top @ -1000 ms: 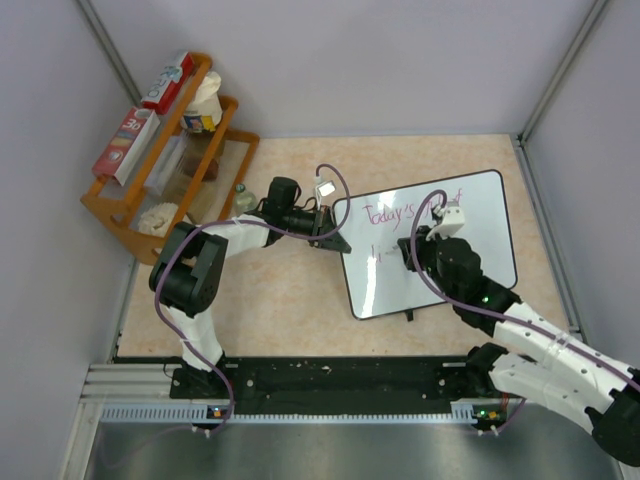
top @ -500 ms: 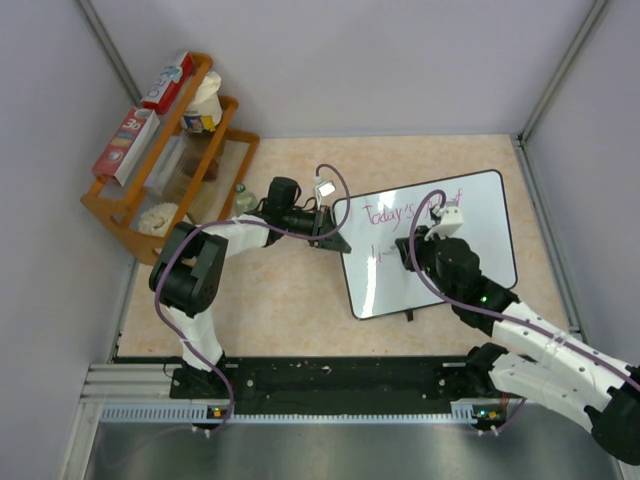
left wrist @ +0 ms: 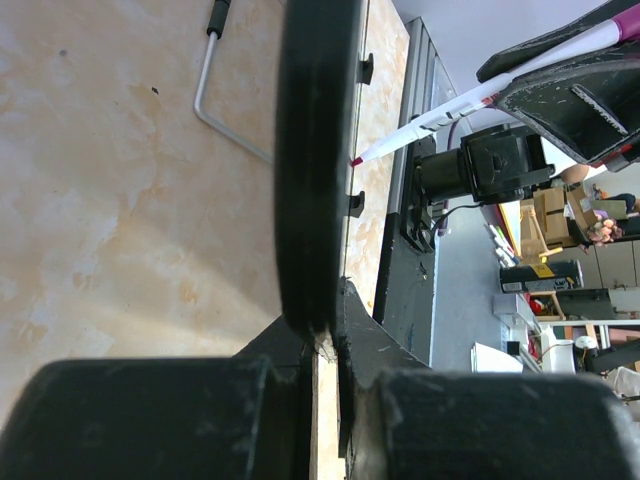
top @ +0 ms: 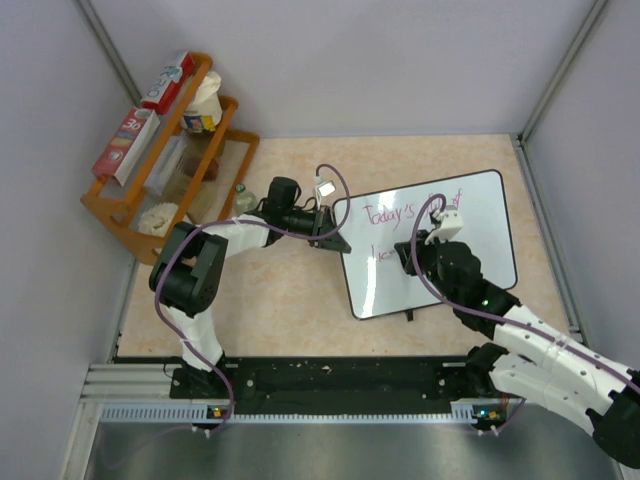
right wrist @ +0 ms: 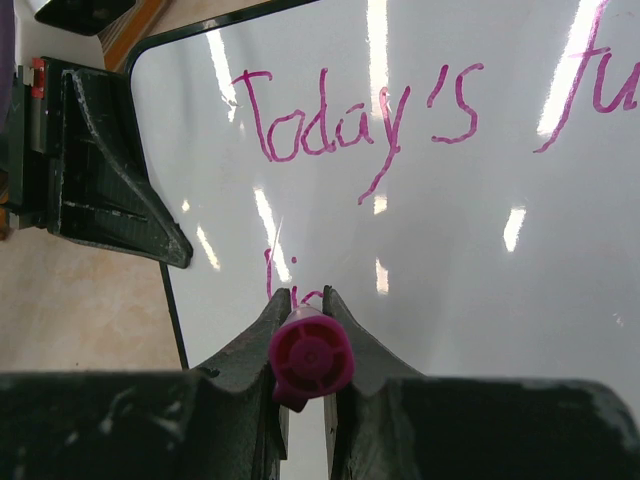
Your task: Write a sentence on the whiteboard
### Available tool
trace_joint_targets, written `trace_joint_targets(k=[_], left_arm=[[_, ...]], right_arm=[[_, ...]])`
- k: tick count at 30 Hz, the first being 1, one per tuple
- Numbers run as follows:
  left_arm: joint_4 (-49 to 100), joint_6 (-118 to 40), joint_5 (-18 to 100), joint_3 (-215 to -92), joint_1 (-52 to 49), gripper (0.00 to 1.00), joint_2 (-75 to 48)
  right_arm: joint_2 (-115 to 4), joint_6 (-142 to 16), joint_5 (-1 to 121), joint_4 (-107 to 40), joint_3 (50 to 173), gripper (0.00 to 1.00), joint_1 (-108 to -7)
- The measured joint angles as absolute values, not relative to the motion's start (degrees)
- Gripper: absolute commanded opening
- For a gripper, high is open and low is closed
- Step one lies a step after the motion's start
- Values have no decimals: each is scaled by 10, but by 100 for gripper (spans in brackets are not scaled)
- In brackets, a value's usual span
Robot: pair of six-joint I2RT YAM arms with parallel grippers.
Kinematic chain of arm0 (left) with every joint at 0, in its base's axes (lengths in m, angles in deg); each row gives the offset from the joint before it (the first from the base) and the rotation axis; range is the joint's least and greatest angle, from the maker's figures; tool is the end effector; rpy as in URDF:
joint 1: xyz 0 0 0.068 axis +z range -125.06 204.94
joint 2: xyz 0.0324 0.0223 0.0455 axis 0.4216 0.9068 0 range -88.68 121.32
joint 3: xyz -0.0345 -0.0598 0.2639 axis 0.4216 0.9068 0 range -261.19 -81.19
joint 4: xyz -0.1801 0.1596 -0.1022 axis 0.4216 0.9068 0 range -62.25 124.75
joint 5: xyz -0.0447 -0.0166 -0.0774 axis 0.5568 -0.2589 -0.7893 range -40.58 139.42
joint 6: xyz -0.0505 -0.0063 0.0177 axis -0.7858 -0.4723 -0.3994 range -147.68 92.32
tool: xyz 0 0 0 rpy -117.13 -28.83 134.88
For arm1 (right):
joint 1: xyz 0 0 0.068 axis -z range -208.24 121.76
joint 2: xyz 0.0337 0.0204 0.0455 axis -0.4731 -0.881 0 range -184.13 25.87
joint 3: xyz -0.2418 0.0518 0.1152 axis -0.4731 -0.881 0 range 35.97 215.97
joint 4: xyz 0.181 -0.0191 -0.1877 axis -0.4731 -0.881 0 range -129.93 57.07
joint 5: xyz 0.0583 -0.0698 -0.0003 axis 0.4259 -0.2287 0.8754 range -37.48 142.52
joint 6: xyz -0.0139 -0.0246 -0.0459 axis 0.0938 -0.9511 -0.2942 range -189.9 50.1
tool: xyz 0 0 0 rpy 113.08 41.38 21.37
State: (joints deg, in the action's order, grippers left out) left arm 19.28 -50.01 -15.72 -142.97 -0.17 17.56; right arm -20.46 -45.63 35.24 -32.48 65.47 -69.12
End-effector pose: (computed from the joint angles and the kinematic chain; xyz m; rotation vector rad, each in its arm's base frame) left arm 0.3329 -0.1916 0.1859 0.7514 2.1307 -1.6966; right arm 0.1530 0.1185 0.2605 -0.0595 1.8738 0.5122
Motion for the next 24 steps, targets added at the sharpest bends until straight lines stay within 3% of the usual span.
trace_joint_targets(k=[24], left_arm=[[193, -500, -157, -1430, -2, 0, 176]], right_arm=[[-205, -458, 326, -323, 654, 0, -691]])
